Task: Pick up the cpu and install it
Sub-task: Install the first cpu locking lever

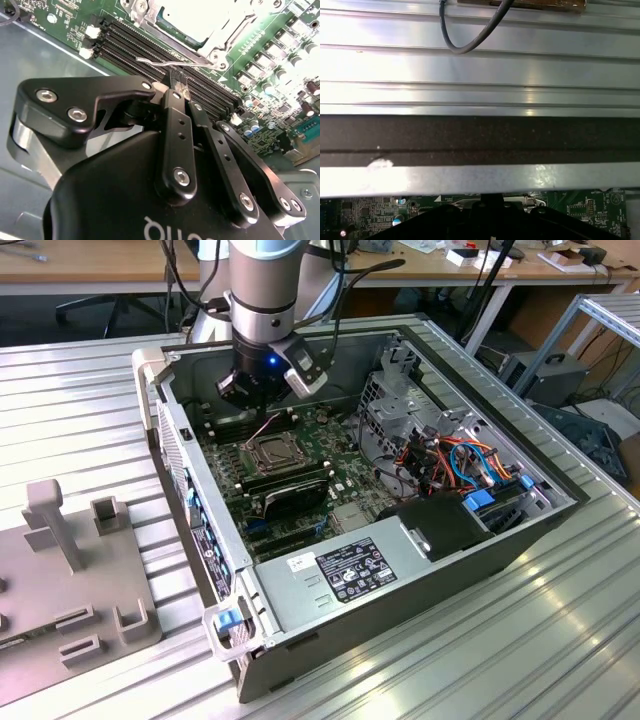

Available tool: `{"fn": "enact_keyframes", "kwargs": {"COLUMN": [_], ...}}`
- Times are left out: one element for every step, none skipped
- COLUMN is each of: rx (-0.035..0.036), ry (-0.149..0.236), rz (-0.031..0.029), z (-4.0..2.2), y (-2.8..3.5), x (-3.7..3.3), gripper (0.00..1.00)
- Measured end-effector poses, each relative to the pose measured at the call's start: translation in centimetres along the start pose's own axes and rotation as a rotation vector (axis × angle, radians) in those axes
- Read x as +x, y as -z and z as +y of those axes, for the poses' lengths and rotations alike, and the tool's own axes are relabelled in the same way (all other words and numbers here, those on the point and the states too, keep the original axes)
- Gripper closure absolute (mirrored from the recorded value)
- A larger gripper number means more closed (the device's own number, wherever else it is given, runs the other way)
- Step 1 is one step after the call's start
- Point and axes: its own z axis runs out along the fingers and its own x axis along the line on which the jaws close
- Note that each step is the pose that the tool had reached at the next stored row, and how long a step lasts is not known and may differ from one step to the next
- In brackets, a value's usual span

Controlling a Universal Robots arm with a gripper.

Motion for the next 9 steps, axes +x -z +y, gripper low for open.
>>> {"fn": "enact_keyframes", "kwargs": {"rx": [-0.0020, -0.0032, -0.0047, -0.0060, -0.0068, -0.0090, -0.0115, -0.0149, -0.0196], "ry": [0.000, 0.000, 0.000, 0.000, -0.001, -0.001, -0.001, -0.002, -0.002], "rz": [-0.0020, -0.0022, -0.0021, -0.0021, -0.0022, -0.0021, -0.0021, -0.0021, -0.0021], "z": [-0.02, -0.06, -0.13, -0.19, -0.21, -0.23, -0.24, -0.25, -0.27], "y": [0.01, 0.02, 0.03, 0.04, 0.04, 0.04, 0.05, 0.05, 0.05], "x": [0.01, 0.01, 0.01, 0.01, 0.01, 0.01, 0.01, 0.01, 0.01], "gripper": [0.89, 0.89, 0.89, 0.89, 0.89, 0.89, 0.89, 0.89, 0.89]}}
